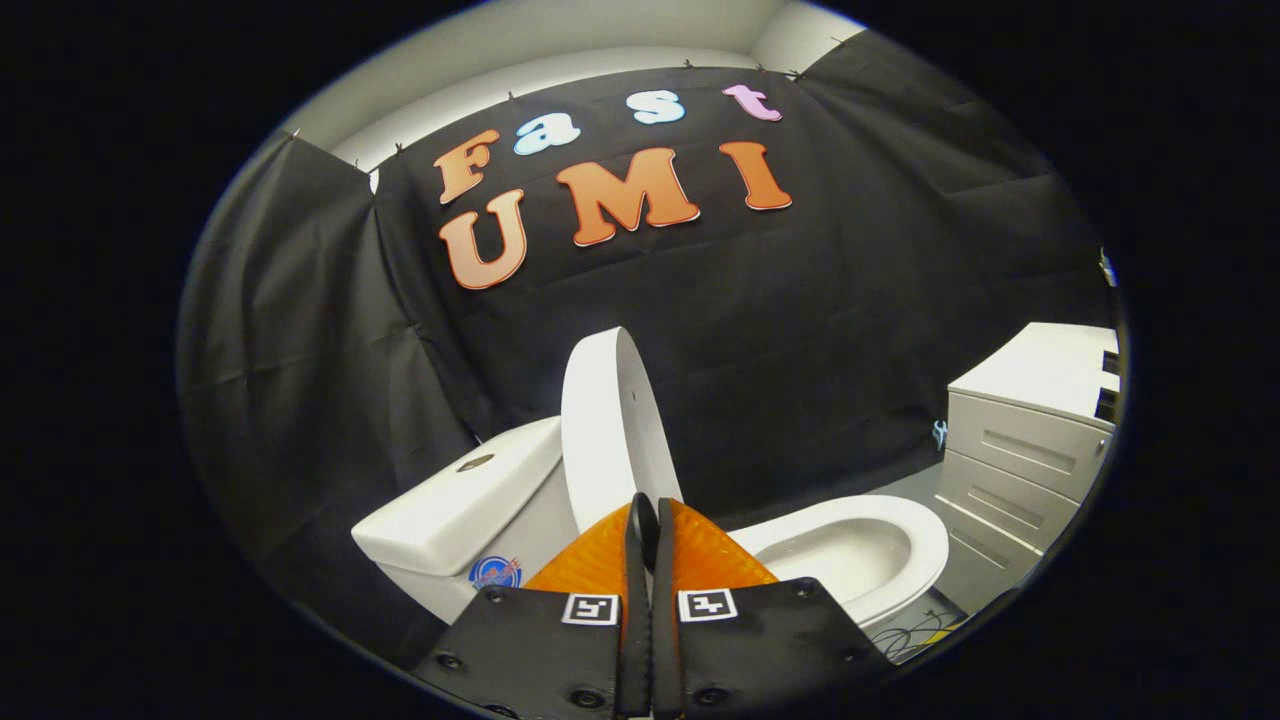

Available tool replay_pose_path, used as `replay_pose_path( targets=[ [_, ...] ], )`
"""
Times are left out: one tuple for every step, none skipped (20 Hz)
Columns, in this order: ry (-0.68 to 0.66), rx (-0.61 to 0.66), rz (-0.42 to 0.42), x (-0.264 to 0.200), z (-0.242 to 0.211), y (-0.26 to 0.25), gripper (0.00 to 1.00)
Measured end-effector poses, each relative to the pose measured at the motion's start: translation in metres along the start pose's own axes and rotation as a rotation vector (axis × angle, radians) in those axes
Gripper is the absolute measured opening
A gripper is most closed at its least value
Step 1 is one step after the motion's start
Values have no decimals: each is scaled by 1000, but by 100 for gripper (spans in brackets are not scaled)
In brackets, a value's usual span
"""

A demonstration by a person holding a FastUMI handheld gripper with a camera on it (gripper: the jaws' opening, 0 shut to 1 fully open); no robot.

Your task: Open the toilet lid.

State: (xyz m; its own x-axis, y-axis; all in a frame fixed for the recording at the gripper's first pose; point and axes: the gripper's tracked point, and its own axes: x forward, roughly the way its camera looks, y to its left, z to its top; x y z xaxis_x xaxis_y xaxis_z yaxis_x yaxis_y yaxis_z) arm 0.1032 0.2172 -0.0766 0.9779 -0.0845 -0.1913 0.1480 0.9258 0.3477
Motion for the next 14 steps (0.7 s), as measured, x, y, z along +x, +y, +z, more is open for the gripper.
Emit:
replay_pose_path(
  targets=[
    [3, -1, 2, -2, -3, 3, 8],
    [8, -9, 6, -2, -5, 8, 8],
    [13, -20, 12, 1, -6, 15, 8],
    [18, -32, 19, 1, -8, 21, 8],
    [21, -43, 27, 0, -9, 27, 8],
    [27, -59, 33, 0, -10, 31, 9],
    [31, -83, 37, 1, -12, 36, 8],
    [36, -103, 39, 2, -13, 41, 8],
    [44, -120, 41, 3, -16, 45, 8],
    [54, -127, 48, 4, -19, 50, 8],
    [62, -131, 56, 6, -23, 55, 8],
    [67, -134, 63, 6, -26, 59, 8],
    [72, -143, 68, 1, -27, 63, 8],
    [74, -157, 71, 0, -28, 67, 8]
  ],
)
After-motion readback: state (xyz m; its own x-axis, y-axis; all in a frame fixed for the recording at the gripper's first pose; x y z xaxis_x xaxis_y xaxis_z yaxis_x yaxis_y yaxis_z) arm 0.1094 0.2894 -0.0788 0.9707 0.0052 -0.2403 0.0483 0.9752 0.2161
